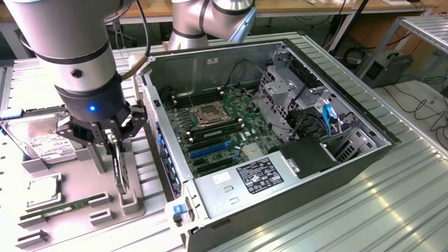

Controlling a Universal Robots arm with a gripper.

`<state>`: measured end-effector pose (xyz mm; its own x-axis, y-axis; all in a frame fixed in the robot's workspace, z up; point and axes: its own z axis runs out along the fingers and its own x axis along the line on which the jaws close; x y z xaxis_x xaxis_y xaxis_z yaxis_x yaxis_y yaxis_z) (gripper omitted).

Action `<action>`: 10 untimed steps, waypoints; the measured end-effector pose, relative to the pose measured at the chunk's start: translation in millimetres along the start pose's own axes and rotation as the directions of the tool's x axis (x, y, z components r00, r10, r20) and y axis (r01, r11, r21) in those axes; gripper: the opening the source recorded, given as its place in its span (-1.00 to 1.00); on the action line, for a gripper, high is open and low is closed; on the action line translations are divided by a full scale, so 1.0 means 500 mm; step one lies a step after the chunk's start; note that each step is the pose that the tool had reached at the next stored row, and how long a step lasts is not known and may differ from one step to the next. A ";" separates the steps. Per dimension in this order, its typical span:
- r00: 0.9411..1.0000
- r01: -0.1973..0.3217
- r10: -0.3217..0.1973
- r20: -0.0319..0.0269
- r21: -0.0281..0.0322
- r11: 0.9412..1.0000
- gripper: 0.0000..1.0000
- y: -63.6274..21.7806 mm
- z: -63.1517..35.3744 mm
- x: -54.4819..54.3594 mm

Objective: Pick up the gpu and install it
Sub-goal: 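Pick up the gpu and move the gpu toward the slot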

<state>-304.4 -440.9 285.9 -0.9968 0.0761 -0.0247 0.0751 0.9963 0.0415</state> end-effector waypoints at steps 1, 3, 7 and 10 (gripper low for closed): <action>1.000 0.000 0.000 0.000 0.000 1.000 -0.47 0.000 -0.001 0.000; 1.000 0.000 0.000 0.000 0.000 1.000 -0.47 0.000 -0.001 0.000; 1.000 0.000 0.000 0.000 0.000 1.000 -0.47 0.001 -0.003 0.000; 1.000 0.000 0.000 0.000 0.000 1.000 -0.47 0.001 -0.005 0.000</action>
<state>-304.4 -440.3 288.2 -0.9968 0.0761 -0.0247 0.0751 0.9963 0.0415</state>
